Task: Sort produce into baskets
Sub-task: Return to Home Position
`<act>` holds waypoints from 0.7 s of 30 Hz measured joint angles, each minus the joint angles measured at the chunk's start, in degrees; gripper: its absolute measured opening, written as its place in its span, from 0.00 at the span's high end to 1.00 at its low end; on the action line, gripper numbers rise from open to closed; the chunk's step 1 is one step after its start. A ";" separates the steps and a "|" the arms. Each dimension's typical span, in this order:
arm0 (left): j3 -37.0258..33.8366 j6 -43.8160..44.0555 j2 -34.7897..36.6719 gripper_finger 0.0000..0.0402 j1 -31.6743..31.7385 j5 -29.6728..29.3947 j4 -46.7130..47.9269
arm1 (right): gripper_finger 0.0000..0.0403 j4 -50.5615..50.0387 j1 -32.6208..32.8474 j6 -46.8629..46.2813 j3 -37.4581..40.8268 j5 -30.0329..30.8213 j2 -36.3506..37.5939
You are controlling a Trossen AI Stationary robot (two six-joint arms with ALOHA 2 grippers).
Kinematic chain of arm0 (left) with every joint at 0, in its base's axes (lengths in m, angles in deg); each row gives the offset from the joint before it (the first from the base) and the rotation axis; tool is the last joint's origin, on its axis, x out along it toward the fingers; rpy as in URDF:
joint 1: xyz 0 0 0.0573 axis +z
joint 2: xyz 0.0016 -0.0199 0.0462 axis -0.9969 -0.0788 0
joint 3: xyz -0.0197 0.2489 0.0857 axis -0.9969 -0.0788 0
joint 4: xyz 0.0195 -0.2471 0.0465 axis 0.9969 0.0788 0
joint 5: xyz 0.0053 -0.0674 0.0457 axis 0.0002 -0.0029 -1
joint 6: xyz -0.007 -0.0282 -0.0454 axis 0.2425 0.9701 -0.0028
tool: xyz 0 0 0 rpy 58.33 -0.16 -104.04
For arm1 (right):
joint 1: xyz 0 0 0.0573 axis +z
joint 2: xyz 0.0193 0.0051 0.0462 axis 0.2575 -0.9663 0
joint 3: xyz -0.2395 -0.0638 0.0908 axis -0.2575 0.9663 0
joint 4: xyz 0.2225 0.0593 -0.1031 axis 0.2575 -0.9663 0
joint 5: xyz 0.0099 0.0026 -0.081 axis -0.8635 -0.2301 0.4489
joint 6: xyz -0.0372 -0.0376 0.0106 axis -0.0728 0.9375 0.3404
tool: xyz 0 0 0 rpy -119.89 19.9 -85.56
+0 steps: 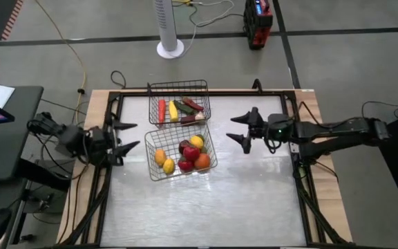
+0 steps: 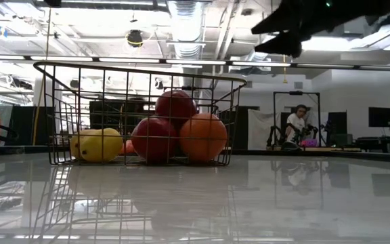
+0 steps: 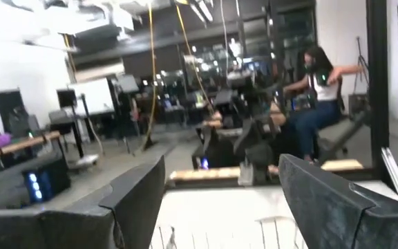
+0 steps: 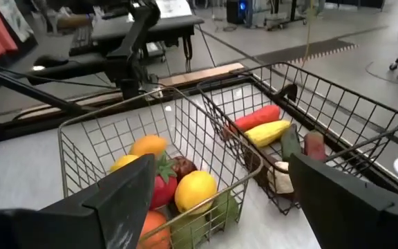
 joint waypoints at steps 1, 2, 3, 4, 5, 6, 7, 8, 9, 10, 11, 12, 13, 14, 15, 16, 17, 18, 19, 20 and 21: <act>-0.85 1.04 0.48 0.32 0.00 -0.04 0.62 | 0.12 1.71 0.10 0.01 1.62 0.00 0.72; -1.67 2.14 1.09 0.32 0.00 -0.23 1.26 | 0.12 3.27 0.32 -0.02 3.37 0.00 1.33; -2.33 3.07 1.80 0.32 0.00 -0.56 1.69 | 0.12 4.74 0.52 -0.02 5.03 0.00 1.98; -2.85 3.86 2.72 0.32 0.00 -1.12 1.87 | 0.12 6.36 0.62 -0.04 6.73 0.00 2.66; -3.43 4.42 3.85 0.32 0.00 -1.31 1.95 | 0.12 7.14 0.66 -0.04 7.98 0.03 3.35; -3.99 4.96 5.19 0.32 0.00 -1.27 2.48 | 0.12 7.38 0.59 -0.24 8.84 0.19 4.09; -4.46 5.56 6.78 0.32 0.00 -1.03 3.29 | 0.12 7.42 0.29 -0.72 9.58 0.76 5.06; -4.89 6.25 8.40 0.32 0.00 -0.38 4.14 | 0.12 7.14 0.13 -1.30 10.30 1.16 6.30; -5.38 7.04 9.90 0.32 0.00 0.89 4.94 | 0.12 6.19 0.02 -1.81 10.70 1.24 7.62; -5.77 8.02 11.45 0.32 0.00 2.32 6.16 | 0.12 5.49 -0.10 -1.98 10.93 1.32 9.02; -6.14 9.12 12.86 0.32 0.00 3.42 7.47 | 0.12 4.68 0.05 -2.01 10.94 1.40 10.18; -6.36 10.18 14.03 0.32 0.00 4.21 8.74 | 0.12 4.02 0.34 -2.05 10.94 1.40 11.38; -6.41 11.16 15.01 0.32 0.00 4.69 9.86 | 0.12 3.32 0.73 -1.96 10.94 1.42 12.61; -6.58 11.92 15.94 0.32 0.00 4.80 10.83 | 0.12 2.71 1.14 -1.65 10.94 1.45 13.74; -7.07 12.63 16.80 0.32 0.00 4.91 11.46 | 0.12 2.25 1.49 -1.18 10.94 1.73 14.79; -7.62 12.98 17.42 0.32 0.00 5.04 11.88 | 0.12 1.70 1.94 -0.83 10.94 2.44 15.94; -8.40 13.05 17.96 0.32 0.00 5.19 11.89 | 0.12 1.05 2.53 -0.57 10.94 3.51 17.04; -9.24 13.02 18.48 0.32 0.00 5.21 11.90 | 0.12 0.89 3.15 -0.18 10.94 4.94 17.95; -10.00 12.92 18.86 0.32 0.00 5.22 11.82 | 0.12 0.52 3.80 0.05 10.92 6.28 18.83; -10.75 12.68 18.99 0.32 0.00 5.18 11.80 | 0.12 0.04 4.48 0.59 11.00 7.56 19.62; -11.51 12.21 18.97 0.32 0.00 5.22 11.80 | 0.12 0.63 5.19 1.27 11.57 8.47 20.35</act>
